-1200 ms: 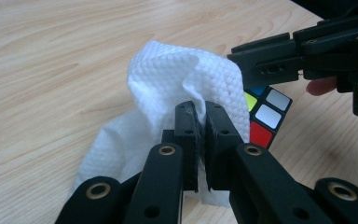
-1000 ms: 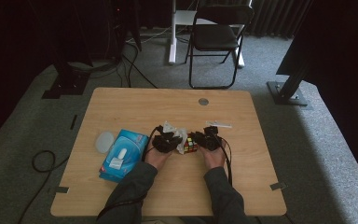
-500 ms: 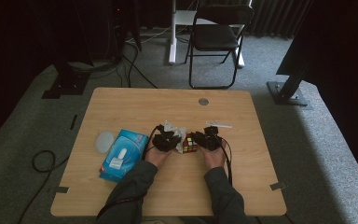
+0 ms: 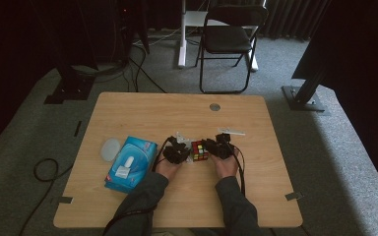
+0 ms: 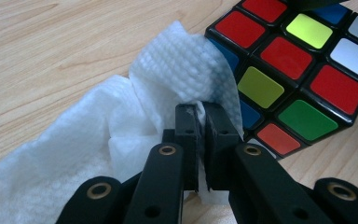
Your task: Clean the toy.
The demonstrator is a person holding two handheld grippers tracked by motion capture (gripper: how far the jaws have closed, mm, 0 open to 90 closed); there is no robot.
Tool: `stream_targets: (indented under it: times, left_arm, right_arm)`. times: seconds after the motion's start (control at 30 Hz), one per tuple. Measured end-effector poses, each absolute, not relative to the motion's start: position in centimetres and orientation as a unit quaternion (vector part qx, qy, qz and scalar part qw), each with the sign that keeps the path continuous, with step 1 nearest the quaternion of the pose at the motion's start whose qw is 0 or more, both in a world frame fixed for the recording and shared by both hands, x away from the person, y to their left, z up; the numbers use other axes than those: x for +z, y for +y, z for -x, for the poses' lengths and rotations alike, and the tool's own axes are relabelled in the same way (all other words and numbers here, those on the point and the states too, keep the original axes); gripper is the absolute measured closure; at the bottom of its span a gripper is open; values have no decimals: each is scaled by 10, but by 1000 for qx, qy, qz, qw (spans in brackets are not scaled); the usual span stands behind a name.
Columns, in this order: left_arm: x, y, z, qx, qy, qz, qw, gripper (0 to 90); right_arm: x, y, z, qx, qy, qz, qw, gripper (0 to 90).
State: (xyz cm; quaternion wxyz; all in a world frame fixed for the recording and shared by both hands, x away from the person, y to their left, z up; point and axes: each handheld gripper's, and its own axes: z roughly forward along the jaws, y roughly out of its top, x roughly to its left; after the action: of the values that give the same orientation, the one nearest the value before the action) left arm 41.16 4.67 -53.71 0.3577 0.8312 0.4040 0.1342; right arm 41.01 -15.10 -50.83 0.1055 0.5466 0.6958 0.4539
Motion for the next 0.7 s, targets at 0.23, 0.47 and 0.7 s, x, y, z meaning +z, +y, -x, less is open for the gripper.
stream_targets:
  times: [0.23,0.47,0.7]
  left_arm:
    - [-530,51,-408,133,408,-824,371,859]
    - [-512,63,-402,135,412,-807,401,858]
    - [-498,68,-393,130,405,-797,429,857]
  right_arm:
    - [-509,-151,-410,458,693,-547,104,702]
    - [-510,-151,-409,459,691,-548,105,702]
    - [-510,-151,-409,460,691,-547,105,702]
